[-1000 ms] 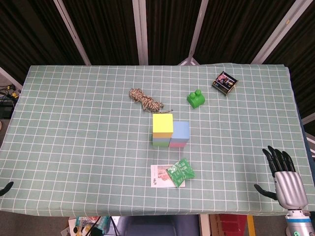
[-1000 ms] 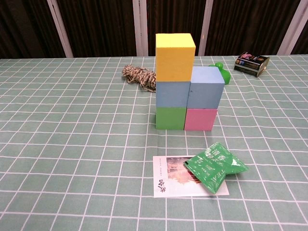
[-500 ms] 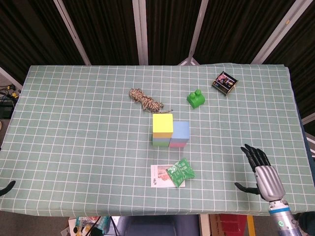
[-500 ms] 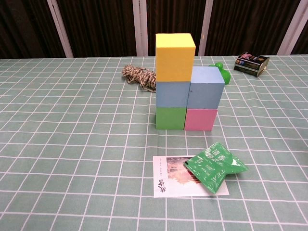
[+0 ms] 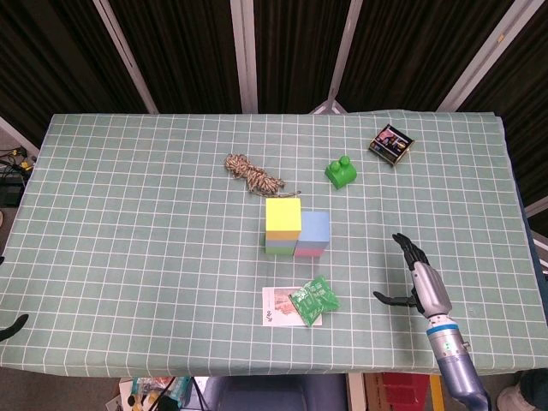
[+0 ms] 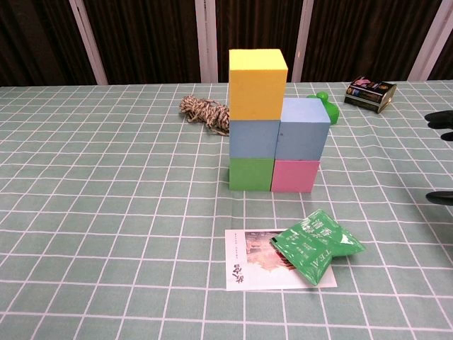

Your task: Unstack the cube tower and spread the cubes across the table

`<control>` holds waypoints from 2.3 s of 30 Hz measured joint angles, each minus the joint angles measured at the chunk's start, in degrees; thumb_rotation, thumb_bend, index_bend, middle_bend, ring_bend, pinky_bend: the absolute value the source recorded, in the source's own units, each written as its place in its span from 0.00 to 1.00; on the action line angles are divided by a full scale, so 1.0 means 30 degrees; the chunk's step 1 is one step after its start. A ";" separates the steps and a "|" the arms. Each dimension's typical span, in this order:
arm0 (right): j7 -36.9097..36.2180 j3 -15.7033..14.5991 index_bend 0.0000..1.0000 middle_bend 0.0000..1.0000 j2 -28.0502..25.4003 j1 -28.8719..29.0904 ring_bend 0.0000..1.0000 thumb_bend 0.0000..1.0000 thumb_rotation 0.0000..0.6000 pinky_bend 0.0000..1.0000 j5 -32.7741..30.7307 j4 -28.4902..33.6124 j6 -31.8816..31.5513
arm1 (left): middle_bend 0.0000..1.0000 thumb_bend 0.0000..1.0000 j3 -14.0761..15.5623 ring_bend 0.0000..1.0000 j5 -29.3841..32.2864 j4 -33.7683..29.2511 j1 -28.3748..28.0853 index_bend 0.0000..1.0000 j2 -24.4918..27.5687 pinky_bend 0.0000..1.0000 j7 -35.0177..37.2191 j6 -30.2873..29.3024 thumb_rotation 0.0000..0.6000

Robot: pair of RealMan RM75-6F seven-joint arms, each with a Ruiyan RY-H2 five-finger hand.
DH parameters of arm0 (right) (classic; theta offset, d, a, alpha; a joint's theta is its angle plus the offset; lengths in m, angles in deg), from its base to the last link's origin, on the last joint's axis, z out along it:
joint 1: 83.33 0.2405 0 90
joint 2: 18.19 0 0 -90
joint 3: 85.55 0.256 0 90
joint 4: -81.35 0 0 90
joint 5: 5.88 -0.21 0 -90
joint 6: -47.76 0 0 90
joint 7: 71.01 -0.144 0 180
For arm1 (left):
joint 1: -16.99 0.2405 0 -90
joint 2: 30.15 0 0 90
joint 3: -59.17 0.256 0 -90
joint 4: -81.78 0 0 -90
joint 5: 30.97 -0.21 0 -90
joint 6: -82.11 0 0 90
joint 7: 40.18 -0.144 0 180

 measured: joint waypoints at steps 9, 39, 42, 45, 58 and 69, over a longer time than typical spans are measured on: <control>0.1747 0.1120 0.01 0.00 0.1493 0.1219 0.05 0.15 1.00 0.00 -0.2340 -0.0061 0.0792 | 0.00 0.17 -0.0054 0.00 0.0094 0.0002 -0.0008 0.14 0.0065 0.00 0.0129 0.0013 1.00; 0.7622 0.4529 0.07 0.11 0.4529 0.6184 0.08 0.15 1.00 0.00 -0.9424 0.0461 0.1026 | 0.00 0.17 -0.0284 0.00 0.0496 -0.0092 0.0123 0.14 0.0139 0.00 0.0355 -0.0234 1.00; 0.8023 0.4662 0.07 0.13 0.4730 0.6499 0.09 0.15 1.00 0.00 -0.9726 0.0314 0.0724 | 0.00 0.17 -0.0282 0.00 0.0548 -0.0125 0.0091 0.14 0.0128 0.00 0.0274 -0.0159 1.00; 0.8227 0.4761 0.07 0.16 0.4949 0.6742 0.10 0.15 1.00 0.00 -1.0020 0.0206 0.0447 | 0.00 0.17 -0.0325 0.00 0.0613 -0.0135 0.0079 0.14 0.0124 0.00 0.0269 -0.0157 1.00; 0.8128 0.4777 0.11 0.45 0.5739 0.7181 0.25 0.15 1.00 0.00 -1.0052 -0.0228 -0.0072 | 0.00 0.17 -0.0504 0.00 0.1049 -0.0255 0.0114 0.14 0.0407 0.00 0.0759 -0.0088 1.00; 0.7411 0.5061 0.14 0.54 0.5755 0.6754 0.36 0.15 1.00 0.00 -0.9569 -0.0402 -0.1195 | 0.00 0.17 -0.0505 0.00 0.1084 -0.0216 0.0114 0.14 0.0433 0.00 0.0777 -0.0073 1.00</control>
